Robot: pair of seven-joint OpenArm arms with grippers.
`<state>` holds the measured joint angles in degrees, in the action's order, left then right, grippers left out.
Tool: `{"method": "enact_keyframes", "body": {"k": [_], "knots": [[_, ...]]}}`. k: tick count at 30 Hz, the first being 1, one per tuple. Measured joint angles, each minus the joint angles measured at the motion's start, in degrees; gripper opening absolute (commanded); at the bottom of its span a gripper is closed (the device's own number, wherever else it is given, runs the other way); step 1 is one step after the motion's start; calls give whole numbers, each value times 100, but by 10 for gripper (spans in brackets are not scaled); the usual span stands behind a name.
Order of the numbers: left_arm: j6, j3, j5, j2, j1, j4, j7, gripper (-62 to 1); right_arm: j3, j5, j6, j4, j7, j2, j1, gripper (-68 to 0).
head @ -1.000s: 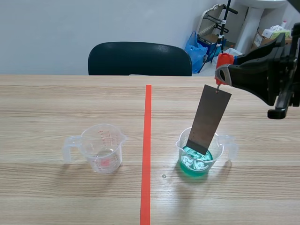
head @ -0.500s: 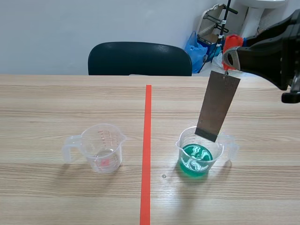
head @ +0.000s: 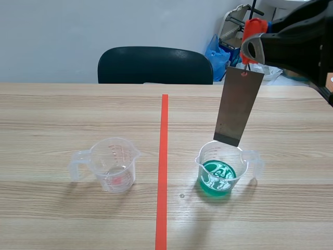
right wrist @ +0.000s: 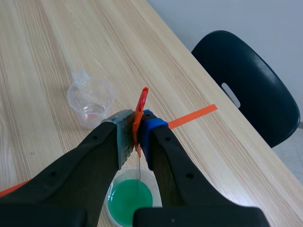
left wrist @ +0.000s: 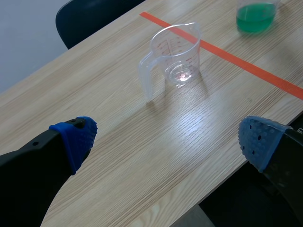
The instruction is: Do the redox reaction experiment
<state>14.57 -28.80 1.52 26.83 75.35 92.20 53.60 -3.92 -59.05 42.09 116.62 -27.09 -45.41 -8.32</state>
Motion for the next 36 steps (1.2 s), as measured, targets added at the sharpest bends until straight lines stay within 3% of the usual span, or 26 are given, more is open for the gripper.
{"method": "enact_keyframes", "body": {"k": [10, 17, 36], "knots": [[0, 0, 0, 0, 0, 0, 0, 14, -9, -103, 0, 28, 66, -114, 0, -669], [0, 0, 0, 0, 0, 0, 0, 14, -363, -107, 20, 31, 68, -114, 0, -669], [0, 0, 0, 0, 0, 0, 0, 14, -363, -127, 20, 31, 20, -114, 0, -669]]}}
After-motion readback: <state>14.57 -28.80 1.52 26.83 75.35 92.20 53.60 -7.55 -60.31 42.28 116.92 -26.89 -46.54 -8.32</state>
